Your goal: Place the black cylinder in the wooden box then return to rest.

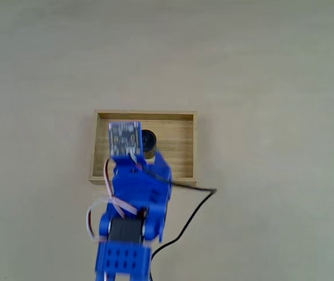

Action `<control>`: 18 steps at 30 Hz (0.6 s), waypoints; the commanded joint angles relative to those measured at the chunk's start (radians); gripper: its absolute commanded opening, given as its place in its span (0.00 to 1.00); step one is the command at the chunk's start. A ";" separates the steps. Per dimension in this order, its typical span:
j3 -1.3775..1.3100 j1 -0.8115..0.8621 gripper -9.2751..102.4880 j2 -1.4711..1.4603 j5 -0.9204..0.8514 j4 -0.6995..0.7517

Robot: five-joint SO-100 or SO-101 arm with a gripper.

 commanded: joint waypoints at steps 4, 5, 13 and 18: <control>0.261 -0.018 0.24 -0.523 -0.071 -0.011; 0.293 -0.018 0.22 -0.577 -0.083 -0.005; 0.492 0.015 0.11 -0.893 -0.161 0.123; 0.609 0.018 0.08 -1.039 -0.215 0.215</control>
